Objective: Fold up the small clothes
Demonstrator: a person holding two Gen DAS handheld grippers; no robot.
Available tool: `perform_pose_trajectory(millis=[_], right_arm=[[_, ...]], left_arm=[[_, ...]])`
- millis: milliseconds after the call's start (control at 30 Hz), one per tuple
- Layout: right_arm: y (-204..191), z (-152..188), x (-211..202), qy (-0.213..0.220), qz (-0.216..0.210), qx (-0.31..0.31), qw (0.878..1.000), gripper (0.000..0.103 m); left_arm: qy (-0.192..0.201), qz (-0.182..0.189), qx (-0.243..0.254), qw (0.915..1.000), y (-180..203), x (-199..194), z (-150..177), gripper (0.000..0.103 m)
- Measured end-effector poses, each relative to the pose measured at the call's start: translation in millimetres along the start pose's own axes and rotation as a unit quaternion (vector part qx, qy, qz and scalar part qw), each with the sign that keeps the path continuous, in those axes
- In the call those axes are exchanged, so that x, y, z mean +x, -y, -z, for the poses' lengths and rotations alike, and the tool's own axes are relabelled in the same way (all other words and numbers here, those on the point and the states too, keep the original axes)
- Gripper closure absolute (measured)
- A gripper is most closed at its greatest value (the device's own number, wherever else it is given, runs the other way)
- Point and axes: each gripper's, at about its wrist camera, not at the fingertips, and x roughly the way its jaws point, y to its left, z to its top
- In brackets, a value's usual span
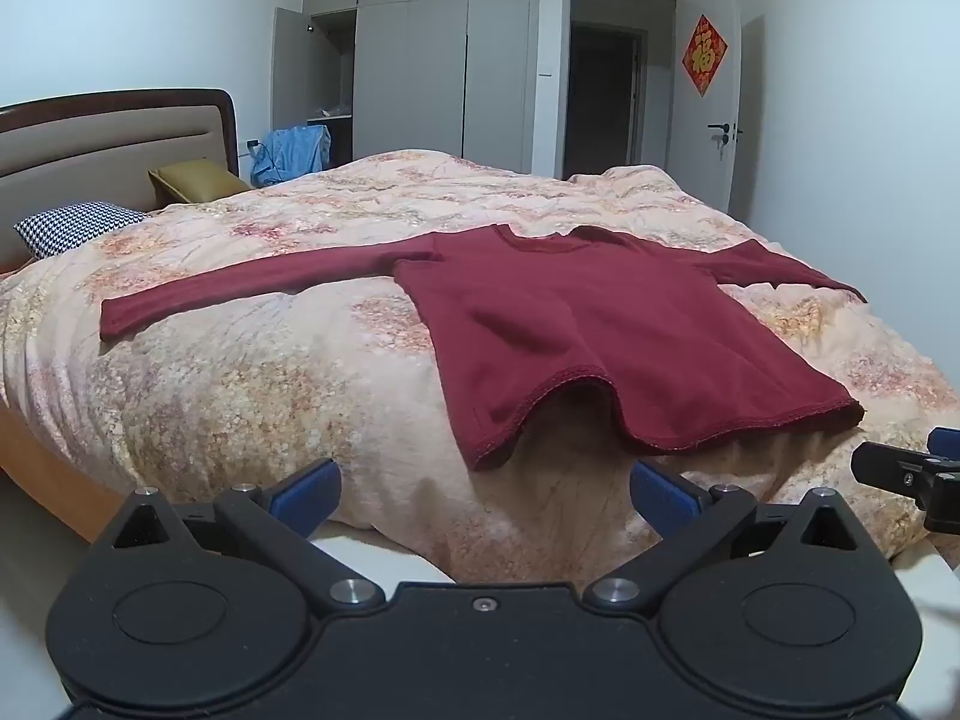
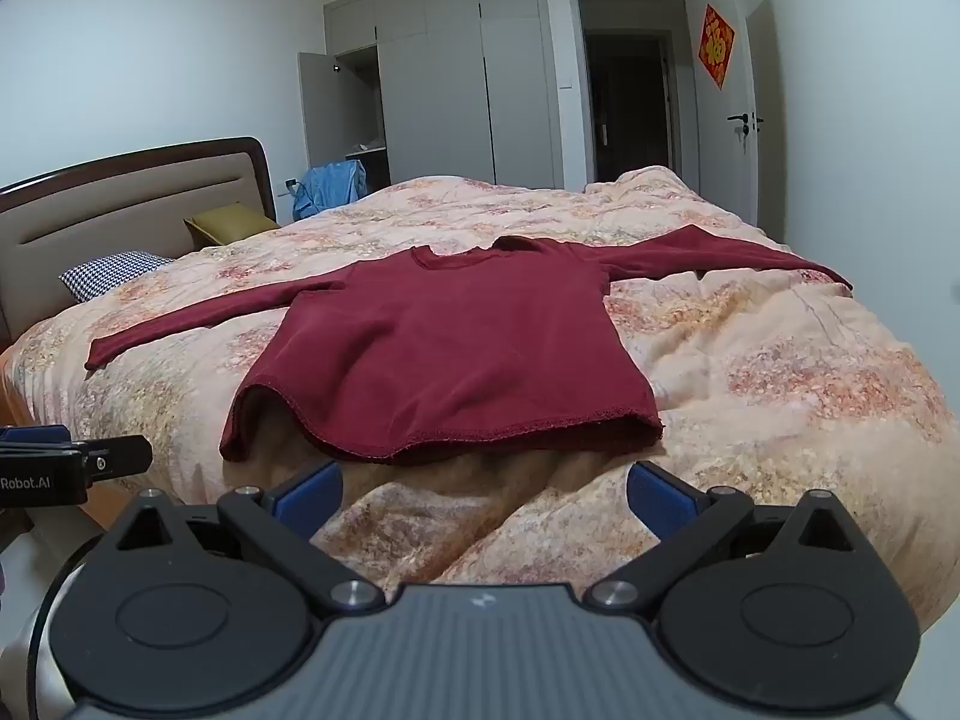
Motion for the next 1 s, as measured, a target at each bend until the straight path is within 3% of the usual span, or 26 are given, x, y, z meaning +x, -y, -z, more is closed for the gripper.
perform_pose_trajectory(millis=[1000], right_arm=[[1.2, 0.9, 2.8, -0.009, 0.005, 0.001, 1.0, 0.0]], left_arm=[[-0.003, -0.002, 0.001, 1.0, -4.4, 0.2, 1.0, 0.001]])
